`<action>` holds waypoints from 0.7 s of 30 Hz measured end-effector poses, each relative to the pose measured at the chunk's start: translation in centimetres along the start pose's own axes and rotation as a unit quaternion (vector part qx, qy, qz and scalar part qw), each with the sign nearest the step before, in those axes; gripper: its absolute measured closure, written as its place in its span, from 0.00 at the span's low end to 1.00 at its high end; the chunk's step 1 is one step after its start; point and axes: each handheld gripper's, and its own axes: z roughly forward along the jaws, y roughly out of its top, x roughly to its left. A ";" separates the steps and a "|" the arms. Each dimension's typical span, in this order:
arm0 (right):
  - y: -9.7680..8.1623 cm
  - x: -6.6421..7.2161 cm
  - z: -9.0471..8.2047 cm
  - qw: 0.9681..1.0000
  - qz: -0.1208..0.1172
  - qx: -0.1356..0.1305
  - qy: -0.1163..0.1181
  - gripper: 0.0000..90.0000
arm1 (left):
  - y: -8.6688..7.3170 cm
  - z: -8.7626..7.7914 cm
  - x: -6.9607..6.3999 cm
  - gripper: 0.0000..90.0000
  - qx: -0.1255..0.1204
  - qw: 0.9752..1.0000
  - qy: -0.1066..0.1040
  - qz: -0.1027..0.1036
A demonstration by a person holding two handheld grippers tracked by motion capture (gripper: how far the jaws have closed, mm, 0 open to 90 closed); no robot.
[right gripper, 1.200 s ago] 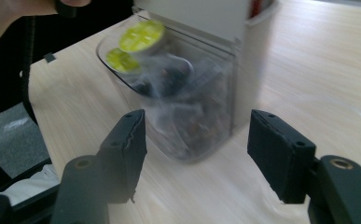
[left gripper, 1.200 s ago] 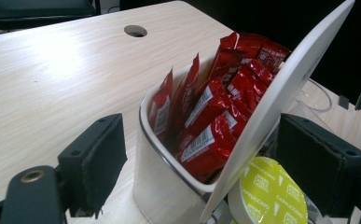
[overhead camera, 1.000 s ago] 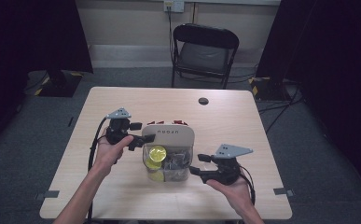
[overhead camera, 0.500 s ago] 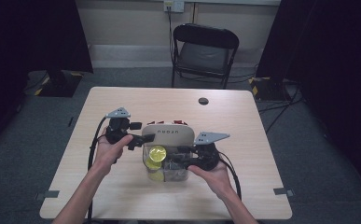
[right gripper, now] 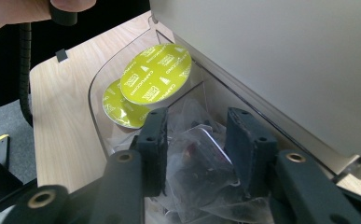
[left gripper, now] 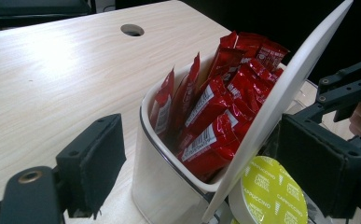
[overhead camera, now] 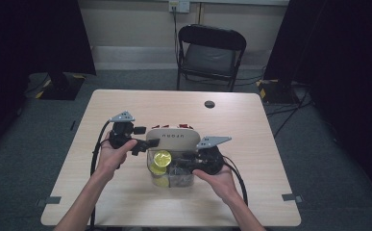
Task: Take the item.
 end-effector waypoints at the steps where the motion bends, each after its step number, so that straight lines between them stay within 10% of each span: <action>1: 0.0 0.0 0.0 1.000 0.000 0.001 0.001 0.68 | 0.0 0.0 0.0 0.17 0.000 1.000 0.000 0.000; 21: -0.3 0.0 0.4 1.000 -0.007 0.019 0.012 0.97 | -0.1 -0.2 0.0 0.17 0.002 1.000 0.003 -0.002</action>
